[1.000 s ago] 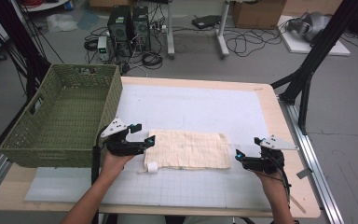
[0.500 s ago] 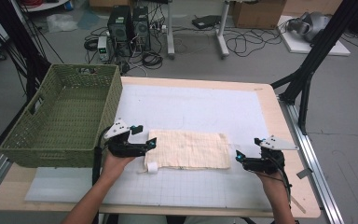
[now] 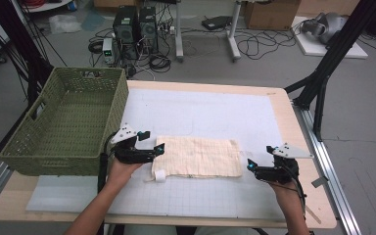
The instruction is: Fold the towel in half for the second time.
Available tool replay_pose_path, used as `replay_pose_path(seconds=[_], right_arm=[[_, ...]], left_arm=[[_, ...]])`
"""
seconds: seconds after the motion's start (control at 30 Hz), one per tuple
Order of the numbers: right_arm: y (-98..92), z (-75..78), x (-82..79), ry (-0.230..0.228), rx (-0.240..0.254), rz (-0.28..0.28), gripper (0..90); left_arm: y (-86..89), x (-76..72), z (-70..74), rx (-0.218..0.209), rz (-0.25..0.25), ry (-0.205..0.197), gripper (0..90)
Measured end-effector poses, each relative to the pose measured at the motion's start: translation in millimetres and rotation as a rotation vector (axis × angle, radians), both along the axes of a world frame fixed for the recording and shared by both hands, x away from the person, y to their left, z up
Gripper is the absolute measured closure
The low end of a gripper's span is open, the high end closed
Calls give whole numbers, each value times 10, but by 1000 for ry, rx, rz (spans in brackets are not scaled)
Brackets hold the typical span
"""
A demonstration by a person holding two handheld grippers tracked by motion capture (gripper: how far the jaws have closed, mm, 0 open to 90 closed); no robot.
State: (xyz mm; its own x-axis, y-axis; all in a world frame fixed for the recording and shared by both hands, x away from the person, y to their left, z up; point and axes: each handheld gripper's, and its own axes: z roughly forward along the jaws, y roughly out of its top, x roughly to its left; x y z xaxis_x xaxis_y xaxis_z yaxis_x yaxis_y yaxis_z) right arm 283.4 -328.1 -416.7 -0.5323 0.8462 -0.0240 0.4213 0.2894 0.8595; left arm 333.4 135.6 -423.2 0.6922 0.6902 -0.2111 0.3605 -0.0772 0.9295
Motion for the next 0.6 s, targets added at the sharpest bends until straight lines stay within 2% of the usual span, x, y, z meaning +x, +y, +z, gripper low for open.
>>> replay_pose_path(seconds=[0.07,0.23,0.3,0.4,0.57,0.6], right_arm=[[7,0,-5,1,3,5,113],[27,6,1,6,8,21,113],[38,10,10,2,9,29,113],[46,17,16,0,14,30,113],[48,10,24,6,14,29,113],[48,7,27,6,13,29,113]], left_arm=[[-3,20,23,16,2,12,188],[-30,62,79,29,9,1,203],[-32,98,81,45,16,15,206],[-46,165,92,47,28,23,213],[-100,333,54,70,51,58,236],[-110,369,31,87,53,81,245]])
